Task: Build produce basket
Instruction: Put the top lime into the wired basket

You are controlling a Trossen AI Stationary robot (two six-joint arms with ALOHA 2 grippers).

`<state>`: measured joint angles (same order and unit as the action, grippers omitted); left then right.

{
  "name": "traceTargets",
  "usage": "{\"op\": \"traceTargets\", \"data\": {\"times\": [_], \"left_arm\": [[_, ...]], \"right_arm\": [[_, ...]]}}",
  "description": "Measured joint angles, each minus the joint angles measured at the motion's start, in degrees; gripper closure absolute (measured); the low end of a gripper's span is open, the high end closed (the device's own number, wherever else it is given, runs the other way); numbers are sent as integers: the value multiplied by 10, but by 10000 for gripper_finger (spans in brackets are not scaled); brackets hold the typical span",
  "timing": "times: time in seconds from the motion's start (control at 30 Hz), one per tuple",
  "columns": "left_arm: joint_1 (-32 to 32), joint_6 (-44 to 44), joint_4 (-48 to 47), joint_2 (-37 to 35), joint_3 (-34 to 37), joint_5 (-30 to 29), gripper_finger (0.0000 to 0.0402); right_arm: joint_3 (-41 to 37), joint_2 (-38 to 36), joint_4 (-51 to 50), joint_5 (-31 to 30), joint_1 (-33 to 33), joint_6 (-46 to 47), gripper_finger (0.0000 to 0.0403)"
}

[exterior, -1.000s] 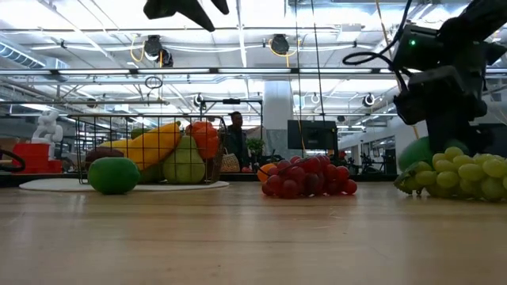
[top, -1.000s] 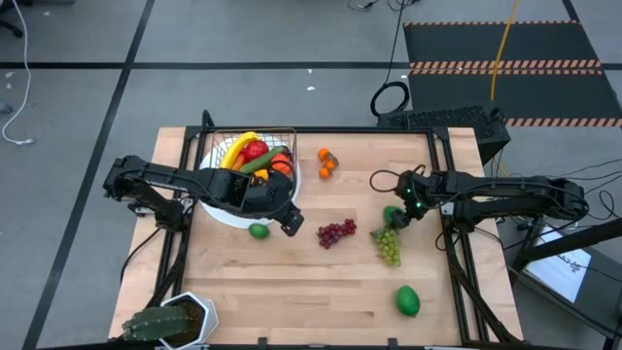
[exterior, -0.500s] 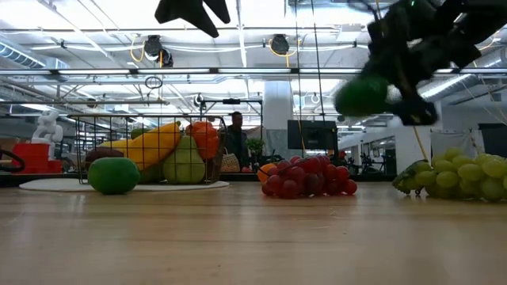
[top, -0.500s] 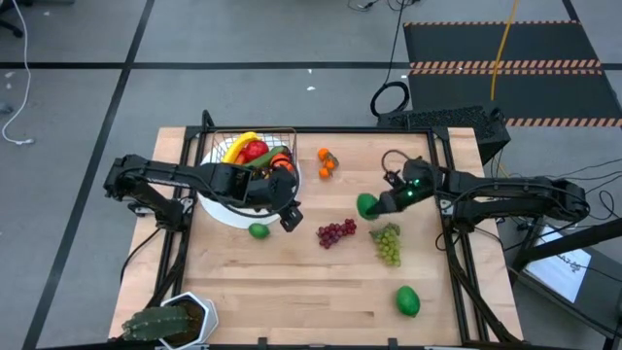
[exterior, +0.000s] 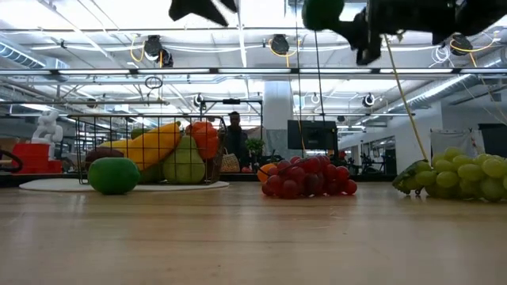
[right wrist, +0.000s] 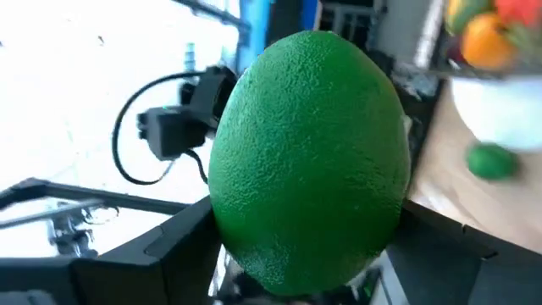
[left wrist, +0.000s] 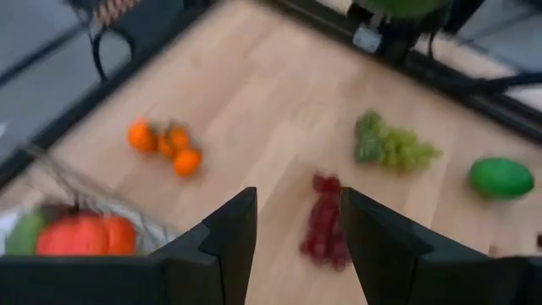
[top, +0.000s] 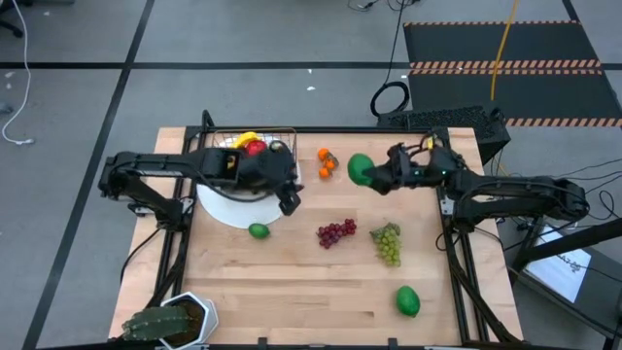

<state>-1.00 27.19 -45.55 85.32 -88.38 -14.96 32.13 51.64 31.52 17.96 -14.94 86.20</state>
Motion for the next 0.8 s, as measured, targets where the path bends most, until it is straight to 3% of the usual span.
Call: {"op": "traceTargets", "data": {"times": [0.2,0.47,0.8], "left_arm": [[29,-68,29,-26,0,1,231],[61,-54,42,-44,0,-1,231],[70,-53,38,-43,0,51,231]], "right_arm": [[66,2,-13,-47,14,-33,120],[137,3,-68,-60,12,-137,120],[140,5,-87,-88,9,-399,121]]}}
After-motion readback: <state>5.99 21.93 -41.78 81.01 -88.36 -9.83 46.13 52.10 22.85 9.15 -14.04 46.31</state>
